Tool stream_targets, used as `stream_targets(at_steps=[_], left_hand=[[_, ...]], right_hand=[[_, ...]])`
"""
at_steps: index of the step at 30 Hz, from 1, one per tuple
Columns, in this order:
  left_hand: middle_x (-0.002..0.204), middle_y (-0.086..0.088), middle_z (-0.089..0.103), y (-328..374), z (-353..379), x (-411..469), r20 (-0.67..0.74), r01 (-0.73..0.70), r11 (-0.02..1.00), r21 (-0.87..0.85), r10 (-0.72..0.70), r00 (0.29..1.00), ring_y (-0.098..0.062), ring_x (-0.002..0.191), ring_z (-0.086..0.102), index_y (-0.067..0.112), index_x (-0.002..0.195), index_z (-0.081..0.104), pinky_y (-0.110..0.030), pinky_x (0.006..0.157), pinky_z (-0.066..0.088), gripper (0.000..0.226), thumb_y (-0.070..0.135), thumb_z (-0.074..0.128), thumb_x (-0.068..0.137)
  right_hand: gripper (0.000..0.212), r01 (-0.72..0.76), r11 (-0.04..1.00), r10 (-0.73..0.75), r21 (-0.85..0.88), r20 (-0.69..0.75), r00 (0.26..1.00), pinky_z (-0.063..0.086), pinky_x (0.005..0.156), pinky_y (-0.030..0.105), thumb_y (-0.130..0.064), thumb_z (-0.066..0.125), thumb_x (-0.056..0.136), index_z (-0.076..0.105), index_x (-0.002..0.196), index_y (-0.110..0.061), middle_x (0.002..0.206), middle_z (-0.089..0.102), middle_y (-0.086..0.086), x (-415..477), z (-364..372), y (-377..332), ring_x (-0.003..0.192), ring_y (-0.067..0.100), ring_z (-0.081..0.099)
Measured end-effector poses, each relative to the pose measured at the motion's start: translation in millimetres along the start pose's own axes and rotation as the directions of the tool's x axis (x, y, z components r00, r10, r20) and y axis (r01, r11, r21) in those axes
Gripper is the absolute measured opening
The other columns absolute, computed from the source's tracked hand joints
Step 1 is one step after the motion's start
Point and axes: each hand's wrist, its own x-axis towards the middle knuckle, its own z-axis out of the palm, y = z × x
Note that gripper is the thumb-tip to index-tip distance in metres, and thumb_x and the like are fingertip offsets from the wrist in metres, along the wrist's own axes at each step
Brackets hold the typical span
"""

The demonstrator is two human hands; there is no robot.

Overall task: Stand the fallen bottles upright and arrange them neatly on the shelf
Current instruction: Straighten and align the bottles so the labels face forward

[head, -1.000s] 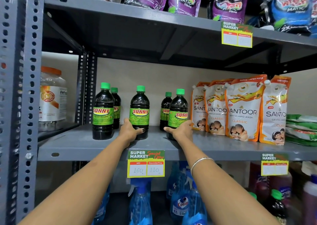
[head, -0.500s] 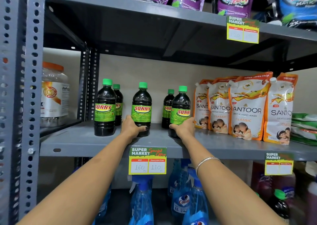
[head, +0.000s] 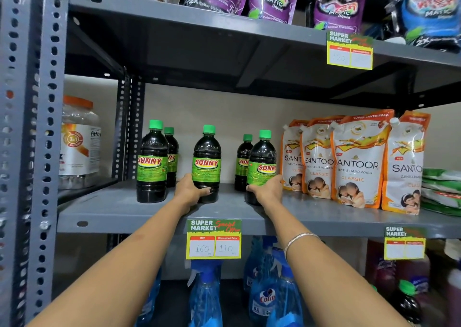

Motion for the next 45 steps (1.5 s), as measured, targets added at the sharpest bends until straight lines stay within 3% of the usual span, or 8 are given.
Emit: stream_targets(at_steps=[10, 22, 28, 33, 38, 41, 45], left_hand=[[0.121, -0.018, 0.059, 3.2, 1.9, -3.5, -0.029, -0.007, 1.000, 0.025, 0.008, 1.000, -0.029, 0.108, 0.056, 0.001, 0.122, 0.048, -0.033, 0.085, 0.045, 0.052, 0.009, 0.073, 0.077], [0.123, -0.019, 0.057, 2.9, 2.3, -3.8, -0.008, -0.011, 0.998, 0.059, 0.011, 1.000, -0.031, 0.110, 0.055, 0.000, 0.124, 0.044, -0.036, 0.091, 0.044, 0.052, 0.010, 0.071, 0.080], [0.122, -0.018, 0.057, 8.0, 2.4, -5.9, -0.015, -0.026, 0.996, 0.083, 0.028, 1.000, -0.031, 0.110, 0.054, 0.000, 0.122, 0.045, -0.038, 0.092, 0.045, 0.055, 0.012, 0.074, 0.077], [0.129, -0.017, 0.046, 17.3, -8.6, -25.3, -0.236, -0.164, 0.975, 0.149, 0.196, 0.952, -0.029, 0.119, 0.045, -0.001, 0.127, 0.040, -0.032, 0.096, 0.035, 0.059, 0.013, 0.072, 0.079], [0.115, -0.018, 0.048, 9.8, -41.3, -36.4, -0.500, -0.244, 0.949, 0.200, 0.313, 0.808, -0.031, 0.103, 0.048, -0.002, 0.107, 0.047, -0.036, 0.088, 0.039, 0.037, 0.005, 0.069, 0.079], [0.125, -0.022, 0.040, 3.1, -61.3, -33.6, -0.620, -0.055, 0.989, 0.136, 0.128, 0.774, -0.036, 0.116, 0.040, -0.005, 0.113, 0.042, -0.043, 0.097, 0.036, 0.052, 0.009, 0.074, 0.075], [0.138, -0.024, 0.037, -6.9, -75.2, -22.0, -0.481, 0.198, 0.980, -0.030, -0.188, 0.856, -0.039, 0.126, 0.037, -0.007, 0.130, 0.032, -0.046, 0.104, 0.031, 0.072, 0.016, 0.074, 0.077]], right_hand=[[0.079, 0.010, 1.000, -0.010, -0.021, 0.004, 1.000, 0.043, 0.101, 0.049, -0.020, 0.083, 0.069, 0.033, 0.127, -0.001, 0.132, 0.050, 0.019, 0.7, -0.7, 0.7, 0.123, 0.036, 0.049], [0.081, 0.003, 0.998, -0.003, -0.061, -0.012, 1.000, 0.044, 0.100, 0.048, -0.024, 0.083, 0.069, 0.032, 0.129, -0.002, 0.135, 0.047, 0.018, -4.0, -2.1, -1.4, 0.126, 0.035, 0.047], [0.092, 0.057, 0.991, -0.062, -0.121, -0.039, 0.997, 0.036, 0.107, 0.047, -0.037, 0.081, 0.069, 0.028, 0.135, -0.002, 0.144, 0.034, 0.017, -8.2, -3.2, -3.3, 0.134, 0.033, 0.032], [0.082, 0.240, 0.963, -0.267, -0.126, -0.297, 0.917, 0.038, 0.104, 0.041, -0.045, 0.072, 0.075, 0.034, 0.136, -0.005, 0.138, 0.039, 0.014, -27.8, 3.4, -19.0, 0.128, 0.030, 0.035], [0.067, 0.438, 0.871, -0.490, -0.222, -0.423, 0.762, 0.037, 0.101, 0.038, -0.034, 0.068, 0.079, 0.041, 0.134, -0.007, 0.138, 0.043, 0.012, -61.7, 30.2, -42.5, 0.125, 0.029, 0.041], [0.069, 0.465, 0.858, -0.512, -0.218, -0.294, 0.807, 0.037, 0.100, 0.037, -0.037, 0.068, 0.080, 0.039, 0.135, -0.006, 0.138, 0.042, 0.012, -75.7, 48.3, -50.3, 0.124, 0.028, 0.040], [0.084, 0.285, 0.949, -0.274, -0.133, 0.098, 0.957, 0.037, 0.103, 0.043, -0.041, 0.074, 0.076, 0.030, 0.136, -0.003, 0.142, 0.036, 0.015, -78.0, 66.4, -53.7, 0.132, 0.032, 0.035]])
